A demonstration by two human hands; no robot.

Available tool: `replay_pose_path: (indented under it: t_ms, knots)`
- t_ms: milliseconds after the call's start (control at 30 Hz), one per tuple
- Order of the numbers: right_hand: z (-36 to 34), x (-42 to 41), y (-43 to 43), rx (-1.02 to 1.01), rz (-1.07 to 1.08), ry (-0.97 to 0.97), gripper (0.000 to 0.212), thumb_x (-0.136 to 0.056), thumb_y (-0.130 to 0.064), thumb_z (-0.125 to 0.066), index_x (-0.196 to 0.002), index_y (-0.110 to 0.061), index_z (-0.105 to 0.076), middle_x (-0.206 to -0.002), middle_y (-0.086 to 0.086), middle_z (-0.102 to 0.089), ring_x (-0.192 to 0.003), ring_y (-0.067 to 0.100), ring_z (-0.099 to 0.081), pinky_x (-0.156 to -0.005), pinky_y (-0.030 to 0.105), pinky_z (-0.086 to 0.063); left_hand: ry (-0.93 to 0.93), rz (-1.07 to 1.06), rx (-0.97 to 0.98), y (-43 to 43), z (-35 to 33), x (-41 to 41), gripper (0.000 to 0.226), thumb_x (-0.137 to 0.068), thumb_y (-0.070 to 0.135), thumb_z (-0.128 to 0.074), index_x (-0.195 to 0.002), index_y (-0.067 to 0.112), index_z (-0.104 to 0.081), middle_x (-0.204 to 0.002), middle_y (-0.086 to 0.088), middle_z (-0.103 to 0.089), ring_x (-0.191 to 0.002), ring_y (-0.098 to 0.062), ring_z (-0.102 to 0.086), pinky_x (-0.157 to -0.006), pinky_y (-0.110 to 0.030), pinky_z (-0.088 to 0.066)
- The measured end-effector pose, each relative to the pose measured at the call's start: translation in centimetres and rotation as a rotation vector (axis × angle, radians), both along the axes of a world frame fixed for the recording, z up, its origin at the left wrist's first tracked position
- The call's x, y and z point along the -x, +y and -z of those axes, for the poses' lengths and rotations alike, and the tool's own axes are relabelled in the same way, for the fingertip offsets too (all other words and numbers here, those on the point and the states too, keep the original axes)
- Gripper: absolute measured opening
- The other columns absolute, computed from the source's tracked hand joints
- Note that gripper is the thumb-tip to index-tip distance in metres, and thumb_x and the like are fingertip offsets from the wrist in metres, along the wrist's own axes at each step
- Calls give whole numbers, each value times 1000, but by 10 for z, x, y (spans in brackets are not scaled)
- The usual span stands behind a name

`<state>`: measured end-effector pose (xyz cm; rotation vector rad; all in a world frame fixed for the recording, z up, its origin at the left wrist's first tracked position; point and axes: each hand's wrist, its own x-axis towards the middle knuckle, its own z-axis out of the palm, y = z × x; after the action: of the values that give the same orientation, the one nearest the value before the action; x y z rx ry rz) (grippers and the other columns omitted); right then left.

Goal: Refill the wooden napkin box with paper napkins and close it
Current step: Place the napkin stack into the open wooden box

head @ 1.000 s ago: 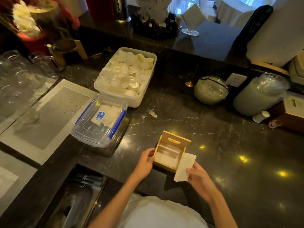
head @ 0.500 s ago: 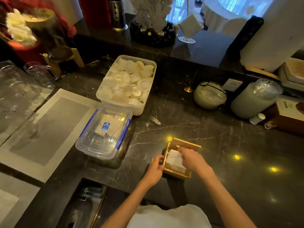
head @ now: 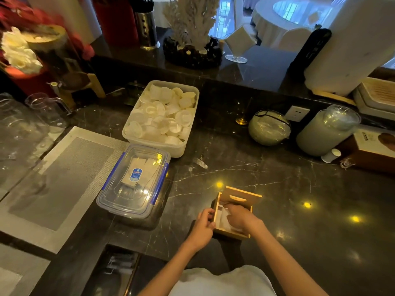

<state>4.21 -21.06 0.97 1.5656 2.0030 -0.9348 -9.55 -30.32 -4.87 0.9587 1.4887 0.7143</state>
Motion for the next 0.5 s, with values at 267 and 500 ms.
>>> replay_pose_path:
  t_ms: [267, 500]
  knots:
    - [5, 0, 1, 2, -8, -13, 47, -97, -13, -44, -143, -21, -46, -147, 9, -49, -131, 28, -48, -106, 38, -42, 6, -16, 10, 0, 0, -2, 39, -98, 7, -48, -127, 33, -44, -127, 8, -42, -118, -11, -50, -95, -25, -47]
    - [8, -2, 1, 22, -9, -32, 44, -96, -17, -47, -139, -19, -49, -143, 9, -52, -127, 27, -52, -103, 37, -45, -2, -26, 20, 1, -1, -3, 40, -98, 5, -48, -130, 29, -43, -118, 15, -43, -112, -7, -53, -97, -28, -49]
